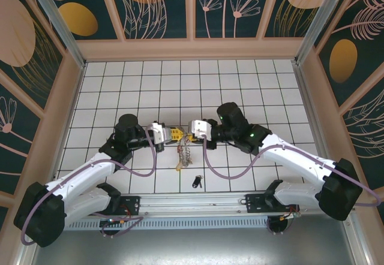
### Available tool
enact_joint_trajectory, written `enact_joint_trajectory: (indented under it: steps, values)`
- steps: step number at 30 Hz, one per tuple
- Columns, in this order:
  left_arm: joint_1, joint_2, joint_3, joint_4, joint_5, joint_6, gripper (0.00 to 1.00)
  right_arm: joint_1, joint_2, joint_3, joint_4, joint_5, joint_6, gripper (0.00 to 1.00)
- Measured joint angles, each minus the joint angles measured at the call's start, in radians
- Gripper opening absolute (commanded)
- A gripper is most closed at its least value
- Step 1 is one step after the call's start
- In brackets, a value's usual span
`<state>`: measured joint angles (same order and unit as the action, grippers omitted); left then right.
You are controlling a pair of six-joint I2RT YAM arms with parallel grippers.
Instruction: Put the keys on the keyring
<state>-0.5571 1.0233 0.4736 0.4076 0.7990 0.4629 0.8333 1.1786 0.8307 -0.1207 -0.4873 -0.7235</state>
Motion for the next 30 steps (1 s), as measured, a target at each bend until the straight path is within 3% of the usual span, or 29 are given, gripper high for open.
enact_joint_trajectory:
  steps: [9,12,30]
  values:
    - [-0.001,-0.005,0.000,0.006,-0.067,-0.038,0.00,0.000,-0.047,-0.032,0.015,0.023,0.028,0.07]
    - [-0.004,-0.005,-0.002,0.011,-0.079,-0.057,0.00,0.000,-0.050,-0.043,0.031,0.022,0.039,0.03]
    - [-0.006,-0.026,-0.029,0.105,-0.070,-0.159,0.00,-0.003,-0.131,-0.110,0.158,0.024,0.111,0.00]
